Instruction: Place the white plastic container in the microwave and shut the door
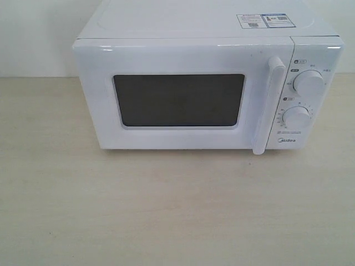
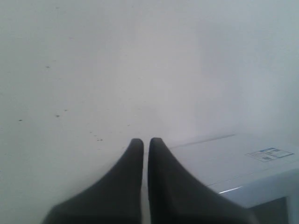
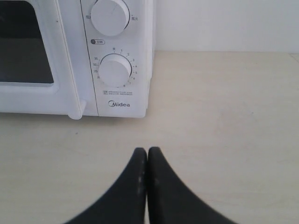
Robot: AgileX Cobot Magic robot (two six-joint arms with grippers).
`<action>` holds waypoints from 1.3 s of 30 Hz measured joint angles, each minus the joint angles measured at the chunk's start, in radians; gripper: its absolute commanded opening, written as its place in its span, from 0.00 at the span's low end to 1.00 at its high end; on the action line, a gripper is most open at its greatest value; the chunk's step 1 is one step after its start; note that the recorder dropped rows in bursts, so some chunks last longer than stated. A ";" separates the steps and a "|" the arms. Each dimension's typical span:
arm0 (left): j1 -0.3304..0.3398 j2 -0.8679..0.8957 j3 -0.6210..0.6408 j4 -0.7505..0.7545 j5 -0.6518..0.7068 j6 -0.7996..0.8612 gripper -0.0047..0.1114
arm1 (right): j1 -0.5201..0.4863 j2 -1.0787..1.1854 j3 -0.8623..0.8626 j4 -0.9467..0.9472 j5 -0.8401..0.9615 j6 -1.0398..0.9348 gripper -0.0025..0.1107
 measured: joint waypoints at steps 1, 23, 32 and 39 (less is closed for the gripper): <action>0.005 -0.040 0.039 0.004 -0.026 -0.006 0.08 | 0.000 0.000 0.000 0.000 0.000 0.000 0.02; 0.010 -0.167 0.565 -0.004 -0.506 0.030 0.08 | 0.000 0.000 0.000 0.002 0.000 0.002 0.02; 0.010 -0.167 0.567 0.365 -0.468 -0.404 0.08 | 0.000 0.000 0.000 0.004 0.000 0.002 0.02; 0.010 -0.167 0.567 0.712 -0.172 -0.794 0.08 | 0.000 0.000 0.000 0.004 0.000 0.002 0.02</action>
